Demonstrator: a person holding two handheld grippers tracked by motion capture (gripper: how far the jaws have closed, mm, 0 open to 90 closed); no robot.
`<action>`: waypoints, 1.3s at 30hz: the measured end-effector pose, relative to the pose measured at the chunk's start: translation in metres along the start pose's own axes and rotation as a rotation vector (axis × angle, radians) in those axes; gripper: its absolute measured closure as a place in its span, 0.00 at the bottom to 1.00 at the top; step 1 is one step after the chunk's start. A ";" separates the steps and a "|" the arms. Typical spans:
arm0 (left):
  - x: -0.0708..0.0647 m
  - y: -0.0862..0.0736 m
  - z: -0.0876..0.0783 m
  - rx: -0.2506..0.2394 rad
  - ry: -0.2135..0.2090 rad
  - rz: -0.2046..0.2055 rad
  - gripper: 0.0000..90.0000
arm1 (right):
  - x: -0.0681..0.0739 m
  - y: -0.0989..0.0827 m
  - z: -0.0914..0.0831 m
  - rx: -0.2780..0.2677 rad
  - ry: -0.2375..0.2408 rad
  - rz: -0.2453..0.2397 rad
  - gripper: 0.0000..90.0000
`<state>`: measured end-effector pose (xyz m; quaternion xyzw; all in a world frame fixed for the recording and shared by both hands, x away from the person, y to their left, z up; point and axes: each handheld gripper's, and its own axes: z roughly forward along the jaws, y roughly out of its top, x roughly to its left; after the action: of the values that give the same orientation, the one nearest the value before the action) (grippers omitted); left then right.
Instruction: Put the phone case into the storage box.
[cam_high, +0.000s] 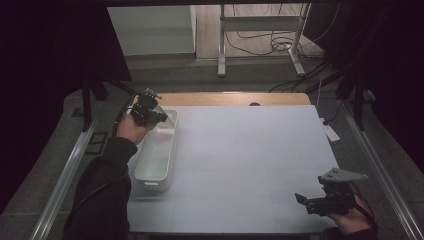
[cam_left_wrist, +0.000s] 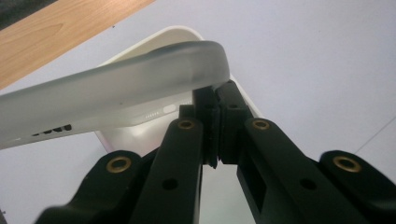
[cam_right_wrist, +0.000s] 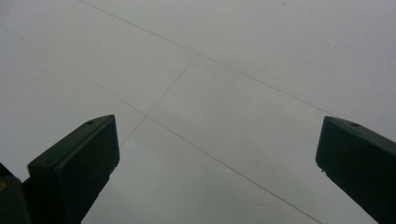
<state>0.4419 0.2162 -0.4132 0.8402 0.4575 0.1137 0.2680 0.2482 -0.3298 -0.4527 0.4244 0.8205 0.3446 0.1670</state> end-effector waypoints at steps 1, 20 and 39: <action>0.000 0.000 0.000 0.000 0.000 0.000 0.98 | 0.000 0.000 0.000 0.000 0.000 0.000 0.00; 0.004 0.000 0.032 0.047 -0.001 -0.028 0.98 | 0.000 0.000 0.001 0.007 0.005 -0.006 0.00; 0.002 0.002 0.046 -0.021 -0.014 -0.038 0.89 | 0.000 0.000 0.000 0.006 0.006 -0.008 0.00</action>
<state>0.4645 0.2010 -0.4501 0.8293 0.4700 0.1075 0.2823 0.2483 -0.3296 -0.4529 0.4204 0.8238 0.3427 0.1647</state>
